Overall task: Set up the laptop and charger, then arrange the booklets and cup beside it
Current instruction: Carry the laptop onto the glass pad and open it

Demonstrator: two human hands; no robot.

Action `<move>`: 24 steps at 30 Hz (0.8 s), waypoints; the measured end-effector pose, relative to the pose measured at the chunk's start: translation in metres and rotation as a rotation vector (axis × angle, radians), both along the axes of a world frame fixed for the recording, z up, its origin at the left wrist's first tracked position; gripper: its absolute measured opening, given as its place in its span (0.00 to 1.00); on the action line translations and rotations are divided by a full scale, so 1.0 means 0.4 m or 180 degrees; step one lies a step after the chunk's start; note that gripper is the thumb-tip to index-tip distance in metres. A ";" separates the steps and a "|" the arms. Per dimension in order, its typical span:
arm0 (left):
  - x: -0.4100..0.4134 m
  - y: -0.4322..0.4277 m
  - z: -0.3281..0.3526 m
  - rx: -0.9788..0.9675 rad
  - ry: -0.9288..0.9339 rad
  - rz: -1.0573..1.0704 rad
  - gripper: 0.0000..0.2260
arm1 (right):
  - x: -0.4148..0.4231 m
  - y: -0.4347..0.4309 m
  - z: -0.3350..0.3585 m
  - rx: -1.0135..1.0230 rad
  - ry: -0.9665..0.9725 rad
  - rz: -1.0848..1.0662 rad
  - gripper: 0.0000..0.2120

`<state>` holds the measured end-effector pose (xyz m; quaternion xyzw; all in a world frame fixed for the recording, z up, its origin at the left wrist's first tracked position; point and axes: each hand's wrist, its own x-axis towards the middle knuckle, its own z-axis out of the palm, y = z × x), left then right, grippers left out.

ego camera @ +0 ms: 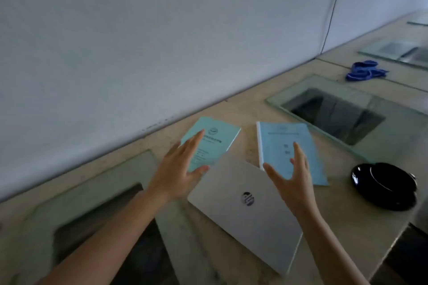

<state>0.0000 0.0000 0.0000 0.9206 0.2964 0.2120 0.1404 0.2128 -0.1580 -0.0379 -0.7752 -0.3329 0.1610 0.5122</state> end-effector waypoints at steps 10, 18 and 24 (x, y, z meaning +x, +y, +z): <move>0.094 0.110 -0.354 -0.0980 0.1292 0.0232 0.35 | -0.019 -0.203 -0.271 -0.0684 0.1108 -0.0563 0.24; 0.154 0.160 -0.471 -0.2138 0.0682 0.1483 0.28 | -0.045 -0.195 -0.307 -0.0275 0.2067 -0.0801 0.22; 0.157 0.134 -0.451 -0.3140 -0.0087 0.1601 0.23 | -0.049 -0.165 -0.333 -0.0274 0.2060 -0.1196 0.30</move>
